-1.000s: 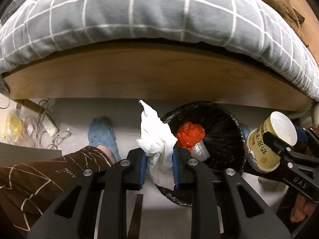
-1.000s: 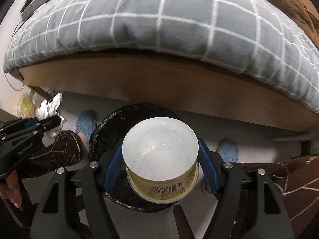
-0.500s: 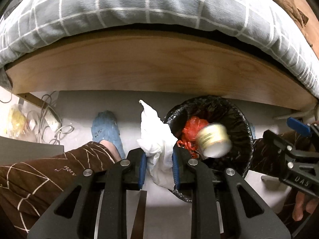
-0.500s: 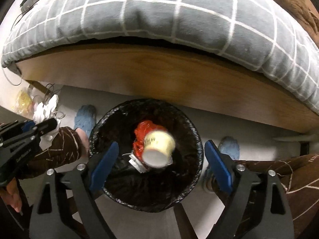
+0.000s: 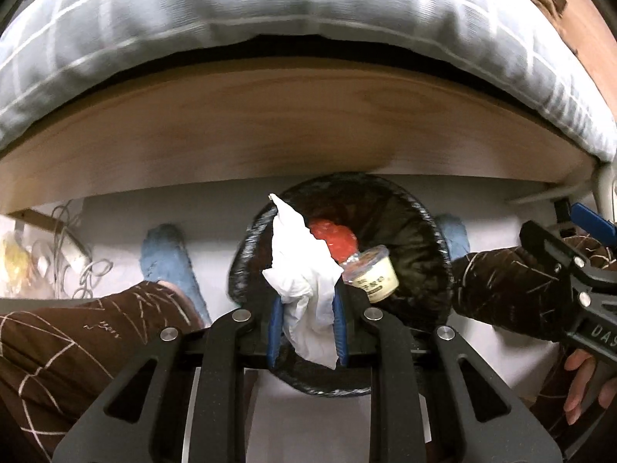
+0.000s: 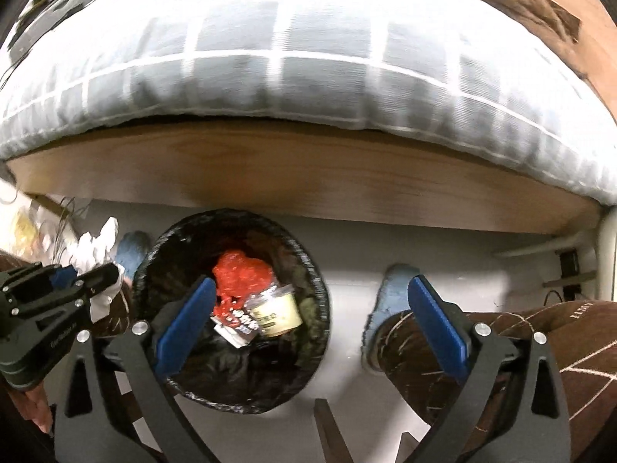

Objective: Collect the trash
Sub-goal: 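Open the right gripper to drop the paper cup into the wastebasket, then open the left gripper to drop the white tissue into the wastebasket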

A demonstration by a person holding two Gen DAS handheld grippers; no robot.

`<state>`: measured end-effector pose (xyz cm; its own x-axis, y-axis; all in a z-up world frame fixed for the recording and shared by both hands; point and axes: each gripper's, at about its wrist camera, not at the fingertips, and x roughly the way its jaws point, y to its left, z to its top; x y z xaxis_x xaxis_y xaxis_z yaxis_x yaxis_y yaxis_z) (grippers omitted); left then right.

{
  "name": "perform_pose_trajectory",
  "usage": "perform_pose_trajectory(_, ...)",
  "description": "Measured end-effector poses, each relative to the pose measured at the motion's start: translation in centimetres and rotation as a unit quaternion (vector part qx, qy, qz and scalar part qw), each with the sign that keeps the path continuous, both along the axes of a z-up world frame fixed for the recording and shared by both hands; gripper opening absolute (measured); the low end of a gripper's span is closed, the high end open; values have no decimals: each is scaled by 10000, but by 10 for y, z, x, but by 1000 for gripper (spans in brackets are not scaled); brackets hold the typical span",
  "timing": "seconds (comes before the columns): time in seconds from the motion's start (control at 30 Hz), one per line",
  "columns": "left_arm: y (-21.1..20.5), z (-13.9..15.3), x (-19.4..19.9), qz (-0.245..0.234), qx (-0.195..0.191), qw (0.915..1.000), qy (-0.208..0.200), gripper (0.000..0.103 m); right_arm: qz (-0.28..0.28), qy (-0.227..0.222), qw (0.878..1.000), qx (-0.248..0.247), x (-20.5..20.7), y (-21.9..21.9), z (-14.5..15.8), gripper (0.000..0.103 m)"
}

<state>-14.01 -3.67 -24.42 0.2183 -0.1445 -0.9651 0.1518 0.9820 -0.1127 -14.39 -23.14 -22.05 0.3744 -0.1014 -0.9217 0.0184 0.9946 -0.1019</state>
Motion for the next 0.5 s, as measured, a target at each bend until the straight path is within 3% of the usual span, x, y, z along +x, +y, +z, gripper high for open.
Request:
perform_pose_trajectory(0.23,-32,-6,1,-251,15,9996,104,21,-491,48,9988,-9,-7,-34,-4,96)
perform_pose_trajectory(0.5,-56,-12,1,-437,10,9990,134,21,-644,86,9979,-15,-11,-50,-8,96)
